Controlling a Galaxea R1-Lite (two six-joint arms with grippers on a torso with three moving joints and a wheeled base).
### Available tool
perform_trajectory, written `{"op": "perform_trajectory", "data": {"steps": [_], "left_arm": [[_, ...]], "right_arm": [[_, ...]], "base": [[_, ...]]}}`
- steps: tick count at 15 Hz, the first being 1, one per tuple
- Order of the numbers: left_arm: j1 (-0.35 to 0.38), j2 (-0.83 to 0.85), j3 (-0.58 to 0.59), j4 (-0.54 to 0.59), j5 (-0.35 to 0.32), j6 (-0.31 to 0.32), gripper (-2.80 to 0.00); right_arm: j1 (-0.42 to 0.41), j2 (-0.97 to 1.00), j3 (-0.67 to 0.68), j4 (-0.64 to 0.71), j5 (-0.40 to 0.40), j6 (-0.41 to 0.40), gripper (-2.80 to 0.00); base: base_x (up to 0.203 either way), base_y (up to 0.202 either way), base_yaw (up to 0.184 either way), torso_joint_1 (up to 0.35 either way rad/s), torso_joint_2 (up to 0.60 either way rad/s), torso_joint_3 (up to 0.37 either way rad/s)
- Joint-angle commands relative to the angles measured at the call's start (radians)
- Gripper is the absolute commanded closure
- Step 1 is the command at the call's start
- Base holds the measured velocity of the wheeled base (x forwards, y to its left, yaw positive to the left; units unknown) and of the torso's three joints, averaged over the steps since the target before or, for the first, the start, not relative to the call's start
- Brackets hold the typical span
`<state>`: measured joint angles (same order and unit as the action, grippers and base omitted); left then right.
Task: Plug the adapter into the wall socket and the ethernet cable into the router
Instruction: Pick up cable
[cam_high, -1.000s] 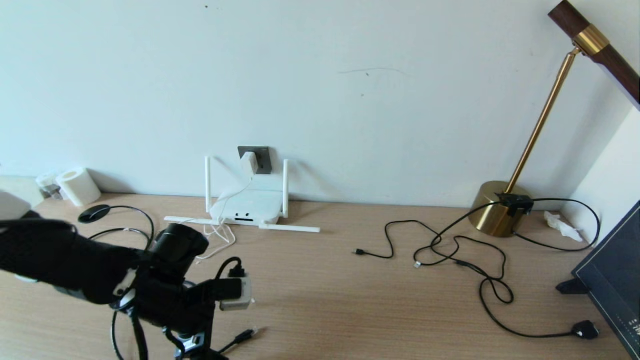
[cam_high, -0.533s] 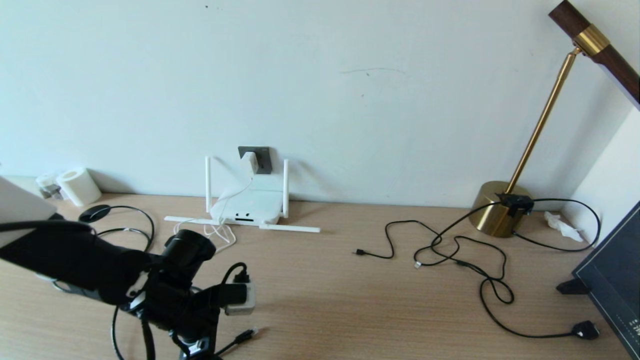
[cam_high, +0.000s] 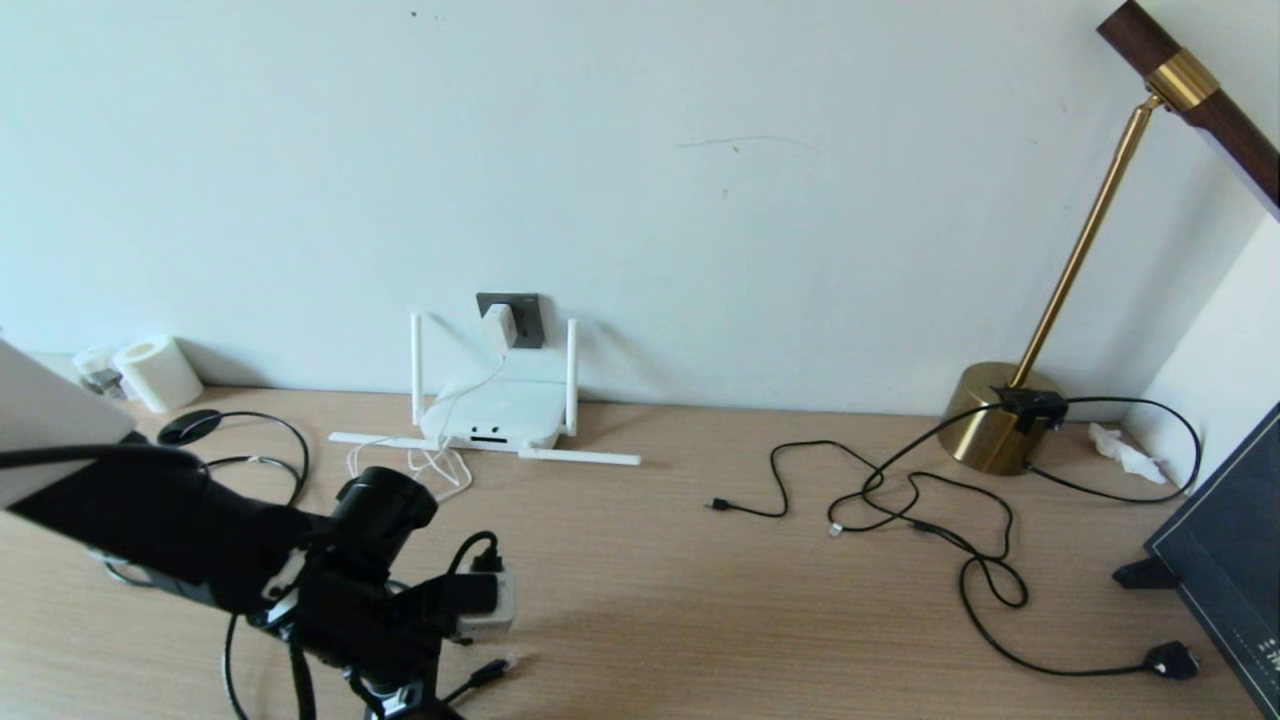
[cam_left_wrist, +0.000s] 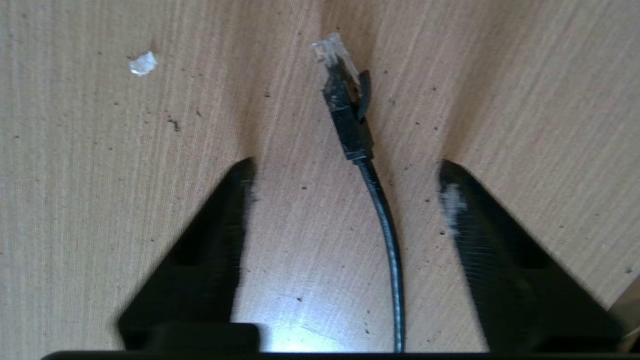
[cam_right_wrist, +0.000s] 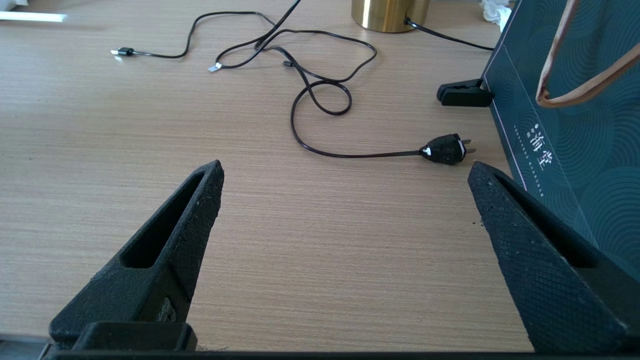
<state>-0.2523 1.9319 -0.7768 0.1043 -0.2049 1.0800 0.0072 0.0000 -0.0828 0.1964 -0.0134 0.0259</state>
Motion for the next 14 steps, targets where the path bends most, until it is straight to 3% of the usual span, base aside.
{"op": "perform_trajectory", "data": {"steps": [1,7,10,12,14], "left_arm": [[-0.001,0.017,-0.002,0.002,-0.001,0.005,0.0],[-0.001,-0.011,0.01,0.002,-0.003,0.006,0.0],[-0.002,-0.117,0.034,0.005,-0.033,0.007,0.0],[-0.002,-0.185,-0.022,0.029,-0.197,0.005,0.0],[-0.009,-0.279,-0.124,0.164,-0.344,-0.041,0.0]], "right_arm": [[0.0,0.0,0.0,0.002,0.0,0.0,-2.8],[0.0,0.0,0.0,0.002,0.0,0.0,-2.8],[0.0,0.0,0.0,0.002,0.0,0.0,-2.8],[0.0,0.0,0.0,0.002,0.0,0.0,-2.8],[0.0,0.0,0.0,0.002,0.0,0.0,-2.8]], "base": [[0.0,0.0,0.0,0.0,0.0,0.0],[0.0,0.0,0.0,0.0,0.0,0.0],[0.0,0.0,0.0,0.0,0.0,0.0],[0.0,0.0,0.0,0.0,0.0,0.0],[0.0,0.0,0.0,0.0,0.0,0.0]]}}
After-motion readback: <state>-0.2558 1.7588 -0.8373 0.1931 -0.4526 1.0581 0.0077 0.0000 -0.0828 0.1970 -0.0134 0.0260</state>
